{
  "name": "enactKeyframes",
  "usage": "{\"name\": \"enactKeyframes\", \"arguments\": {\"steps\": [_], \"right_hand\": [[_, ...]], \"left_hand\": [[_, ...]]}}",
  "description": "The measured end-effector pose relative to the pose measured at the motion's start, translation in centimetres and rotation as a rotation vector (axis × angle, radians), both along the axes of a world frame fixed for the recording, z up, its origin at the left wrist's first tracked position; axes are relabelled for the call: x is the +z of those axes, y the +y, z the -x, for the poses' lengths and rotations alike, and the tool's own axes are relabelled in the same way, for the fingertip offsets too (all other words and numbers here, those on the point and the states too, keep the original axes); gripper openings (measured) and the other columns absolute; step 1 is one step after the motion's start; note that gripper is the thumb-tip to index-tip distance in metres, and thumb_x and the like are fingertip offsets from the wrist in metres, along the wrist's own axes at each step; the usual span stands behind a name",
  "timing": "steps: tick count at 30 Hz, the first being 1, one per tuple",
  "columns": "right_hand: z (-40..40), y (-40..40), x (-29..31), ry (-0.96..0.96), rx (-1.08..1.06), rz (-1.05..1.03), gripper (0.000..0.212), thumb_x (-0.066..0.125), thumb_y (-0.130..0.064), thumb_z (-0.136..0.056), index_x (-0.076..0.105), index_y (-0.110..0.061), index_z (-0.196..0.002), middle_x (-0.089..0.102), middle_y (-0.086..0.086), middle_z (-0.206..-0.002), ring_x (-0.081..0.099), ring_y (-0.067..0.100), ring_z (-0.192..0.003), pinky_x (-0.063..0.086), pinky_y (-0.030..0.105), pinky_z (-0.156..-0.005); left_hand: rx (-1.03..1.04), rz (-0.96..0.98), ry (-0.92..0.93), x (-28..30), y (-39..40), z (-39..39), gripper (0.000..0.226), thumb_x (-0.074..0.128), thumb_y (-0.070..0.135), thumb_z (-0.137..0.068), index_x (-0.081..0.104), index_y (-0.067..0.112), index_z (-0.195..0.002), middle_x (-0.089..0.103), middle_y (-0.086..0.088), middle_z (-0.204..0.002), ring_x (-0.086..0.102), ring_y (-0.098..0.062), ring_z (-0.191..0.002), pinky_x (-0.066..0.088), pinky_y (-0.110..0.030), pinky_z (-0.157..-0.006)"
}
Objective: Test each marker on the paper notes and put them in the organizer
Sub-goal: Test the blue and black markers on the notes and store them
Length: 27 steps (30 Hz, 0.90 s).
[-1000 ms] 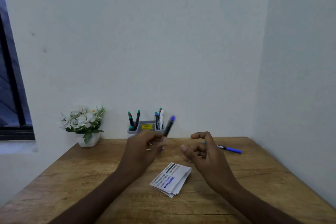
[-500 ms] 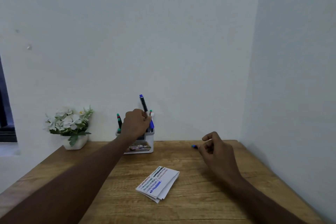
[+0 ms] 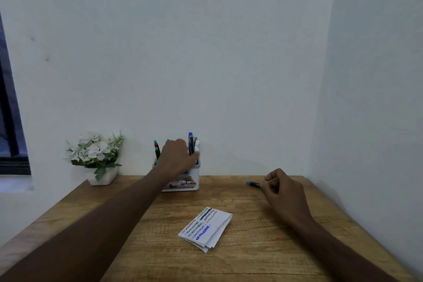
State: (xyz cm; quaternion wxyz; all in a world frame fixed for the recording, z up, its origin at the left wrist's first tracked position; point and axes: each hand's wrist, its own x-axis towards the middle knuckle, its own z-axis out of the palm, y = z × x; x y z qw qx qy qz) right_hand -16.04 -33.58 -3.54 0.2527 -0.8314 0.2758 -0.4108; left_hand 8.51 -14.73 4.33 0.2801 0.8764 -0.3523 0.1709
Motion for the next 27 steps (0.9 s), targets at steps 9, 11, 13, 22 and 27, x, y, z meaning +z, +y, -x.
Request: {"name": "enactKeyframes", "arguments": {"steps": [9, 11, 13, 22, 27], "right_hand": [[0.1, -1.4, -0.2, 0.404, -0.155, 0.208, 0.04, 0.061, -0.022, -0.104, 0.064, -0.016, -0.143, 0.067, 0.007, -0.141, 0.058, 0.03, -0.131, 0.048, 0.04, -0.111], [0.2, -1.4, -0.5, 0.538, -0.163, 0.221, 0.042, 0.055, -0.024, -0.105, 0.058, -0.019, -0.147, 0.06, 0.006, -0.147, 0.054, 0.032, -0.133, 0.048, 0.039, -0.108], [0.4, -1.3, -0.4, 0.624, -0.163, 0.247, 0.037, 0.051, -0.024, -0.106, 0.061, -0.02, -0.142, 0.064, 0.006, -0.14, 0.058, 0.03, -0.127, 0.051, 0.039, -0.103], [0.9, 1.3, 1.4, 0.543, -0.027, 0.303, 0.032, 0.063, -0.013, -0.103, 0.069, -0.021, -0.133, 0.075, 0.003, -0.127, 0.066, 0.022, -0.12, 0.056, 0.038, -0.101], [0.2, 5.6, 1.9, 0.16, 0.158, 0.318, 0.027, 0.067, -0.011, -0.103, 0.073, -0.02, -0.128, 0.067, -0.003, -0.104, 0.065, 0.008, -0.085, 0.046, 0.011, -0.073]], "left_hand": [[-0.177, 0.221, -0.203, -3.6, 6.1, 5.4, 0.038, 0.075, 0.033, -0.093, 0.061, 0.018, -0.125, 0.059, 0.002, -0.118, 0.056, -0.015, -0.109, 0.052, -0.033, -0.088], [-0.226, 0.11, -0.162, -5.6, 7.4, 7.4, 0.036, 0.074, 0.038, -0.093, 0.059, 0.027, -0.123, 0.058, 0.011, -0.119, 0.054, -0.007, -0.108, 0.051, -0.028, -0.085], [-0.267, -0.006, -0.09, -7.2, 8.4, 9.1, 0.036, 0.069, 0.046, -0.094, 0.055, 0.037, -0.125, 0.055, 0.019, -0.122, 0.052, 0.001, -0.107, 0.049, -0.022, -0.088], [-0.425, -0.123, 0.001, -8.0, 9.1, 9.4, 0.021, 0.064, 0.048, -0.098, 0.059, 0.041, -0.117, 0.059, 0.024, -0.118, 0.054, 0.001, -0.104, 0.05, -0.019, -0.083], [-0.474, -0.018, 0.023, -8.7, 9.3, 8.9, 0.024, 0.064, 0.047, -0.097, 0.058, 0.042, -0.12, 0.06, 0.026, -0.111, 0.056, 0.005, -0.102, 0.051, -0.022, -0.08]]}}
